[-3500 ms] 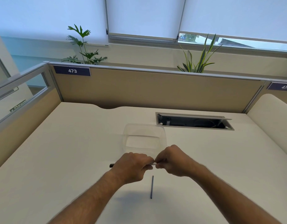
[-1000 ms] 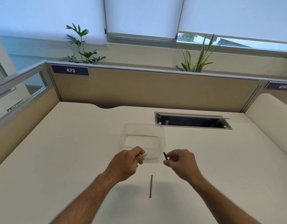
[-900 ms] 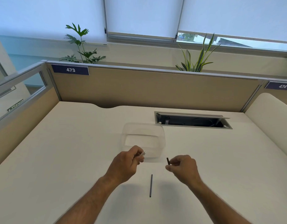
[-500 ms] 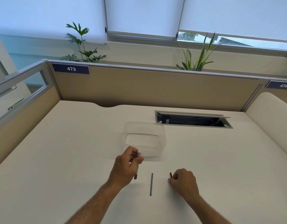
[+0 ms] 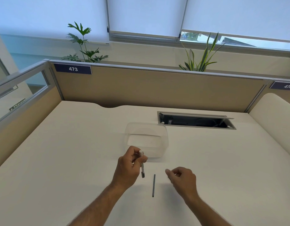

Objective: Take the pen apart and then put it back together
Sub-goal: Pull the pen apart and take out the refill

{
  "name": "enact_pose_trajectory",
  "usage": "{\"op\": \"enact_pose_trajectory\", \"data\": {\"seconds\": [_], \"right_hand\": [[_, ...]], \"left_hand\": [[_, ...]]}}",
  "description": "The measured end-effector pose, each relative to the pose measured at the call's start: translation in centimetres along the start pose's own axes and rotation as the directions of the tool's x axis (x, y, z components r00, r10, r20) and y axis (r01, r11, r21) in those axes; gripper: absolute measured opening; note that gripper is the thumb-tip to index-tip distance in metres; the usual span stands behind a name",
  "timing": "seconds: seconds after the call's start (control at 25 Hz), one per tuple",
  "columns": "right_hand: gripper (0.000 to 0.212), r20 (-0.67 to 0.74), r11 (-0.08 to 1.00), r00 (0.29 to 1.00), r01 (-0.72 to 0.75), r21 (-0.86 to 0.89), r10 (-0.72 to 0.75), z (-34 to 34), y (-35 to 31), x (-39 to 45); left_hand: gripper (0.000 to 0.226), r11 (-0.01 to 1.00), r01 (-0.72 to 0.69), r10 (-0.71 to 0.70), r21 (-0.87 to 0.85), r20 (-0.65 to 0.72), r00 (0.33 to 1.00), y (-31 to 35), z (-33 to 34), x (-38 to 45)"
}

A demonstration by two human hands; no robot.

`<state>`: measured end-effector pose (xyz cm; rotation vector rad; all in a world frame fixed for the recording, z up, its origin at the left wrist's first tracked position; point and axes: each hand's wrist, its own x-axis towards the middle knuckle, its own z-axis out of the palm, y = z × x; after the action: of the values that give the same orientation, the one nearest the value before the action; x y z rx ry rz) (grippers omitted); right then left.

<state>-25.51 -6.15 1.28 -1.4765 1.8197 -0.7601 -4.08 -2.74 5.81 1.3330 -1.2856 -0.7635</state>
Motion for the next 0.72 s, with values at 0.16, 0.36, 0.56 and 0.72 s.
{"op": "enact_pose_trajectory", "data": {"seconds": [0.16,0.36,0.56,0.72], "right_hand": [[0.033,0.446,0.725,0.861,-0.468,0.505,0.245,1.3,-3.1,-1.7],[0.034,0.574,0.294,0.787,-0.618,0.730,0.227,1.7,-5.2,-1.9],[0.043,0.322,0.328,0.918,-0.385,0.863,0.231,1.1,-5.9,-0.8],[0.054,0.012,0.701,0.999,-0.031,0.712,0.032,1.7,-5.9,-1.3]], "left_hand": [[0.018,0.990,-0.004,0.003,-0.140,-0.012,1.000,0.3,1.0,-0.4],[0.012,0.966,0.053,-0.055,-0.252,0.000,0.999,-0.3,1.4,-0.9],[0.017,0.995,0.083,-0.083,-0.048,0.002,0.997,-2.1,0.7,-1.2],[0.017,0.971,0.136,-0.147,0.198,0.043,0.988,-4.4,0.1,-1.4]]}}
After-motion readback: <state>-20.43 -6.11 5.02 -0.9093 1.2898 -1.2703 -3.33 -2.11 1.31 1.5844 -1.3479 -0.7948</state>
